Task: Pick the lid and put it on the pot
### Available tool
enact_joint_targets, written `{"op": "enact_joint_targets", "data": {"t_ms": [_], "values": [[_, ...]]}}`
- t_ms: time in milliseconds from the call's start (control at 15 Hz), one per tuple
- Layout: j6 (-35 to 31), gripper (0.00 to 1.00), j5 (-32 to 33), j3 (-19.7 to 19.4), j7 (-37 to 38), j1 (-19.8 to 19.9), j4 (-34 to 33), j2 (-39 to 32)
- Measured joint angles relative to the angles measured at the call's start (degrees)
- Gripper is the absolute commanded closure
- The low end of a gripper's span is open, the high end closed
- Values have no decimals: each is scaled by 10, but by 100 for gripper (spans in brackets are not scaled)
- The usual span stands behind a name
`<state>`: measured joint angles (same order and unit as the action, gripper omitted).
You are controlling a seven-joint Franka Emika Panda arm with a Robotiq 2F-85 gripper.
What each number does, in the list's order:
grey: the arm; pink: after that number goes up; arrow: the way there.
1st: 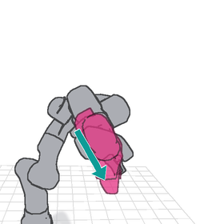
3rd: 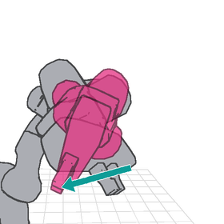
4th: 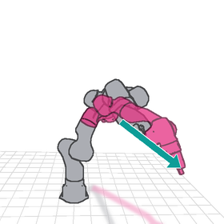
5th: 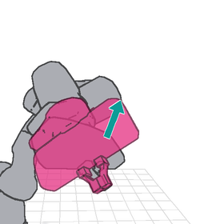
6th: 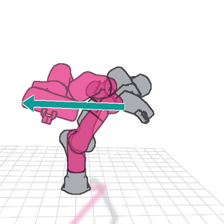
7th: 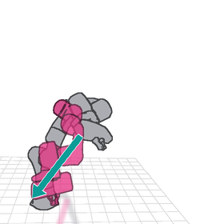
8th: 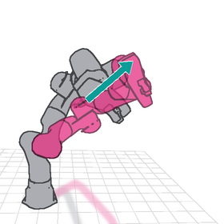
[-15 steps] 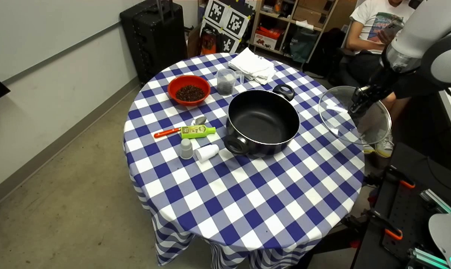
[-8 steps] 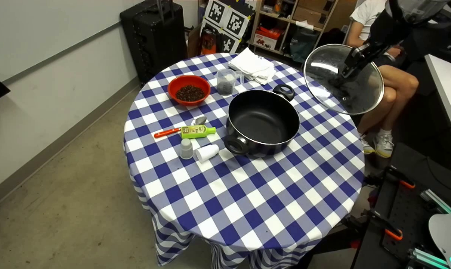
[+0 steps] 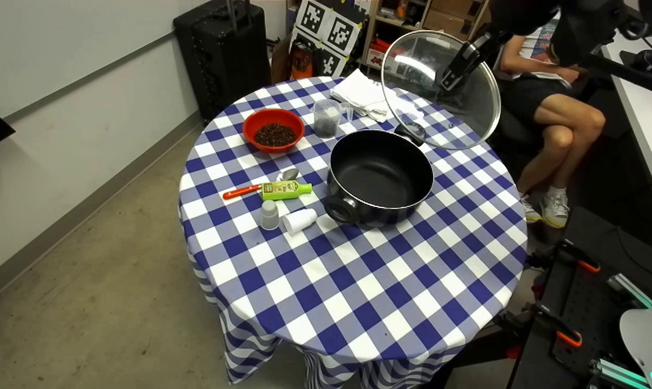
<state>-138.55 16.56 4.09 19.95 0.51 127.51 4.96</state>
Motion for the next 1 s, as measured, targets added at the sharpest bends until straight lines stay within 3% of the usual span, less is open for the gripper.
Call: {"op": "enact_joint_targets", "data": {"t_ms": [467,733,1000], "values": [[-106,74,-112,9,-124,-34,-22,-94],[-117,74,-175,13,-191,-36,-23,-127],[-117,74,-194,13,-228,-33,-25,-148]]}}
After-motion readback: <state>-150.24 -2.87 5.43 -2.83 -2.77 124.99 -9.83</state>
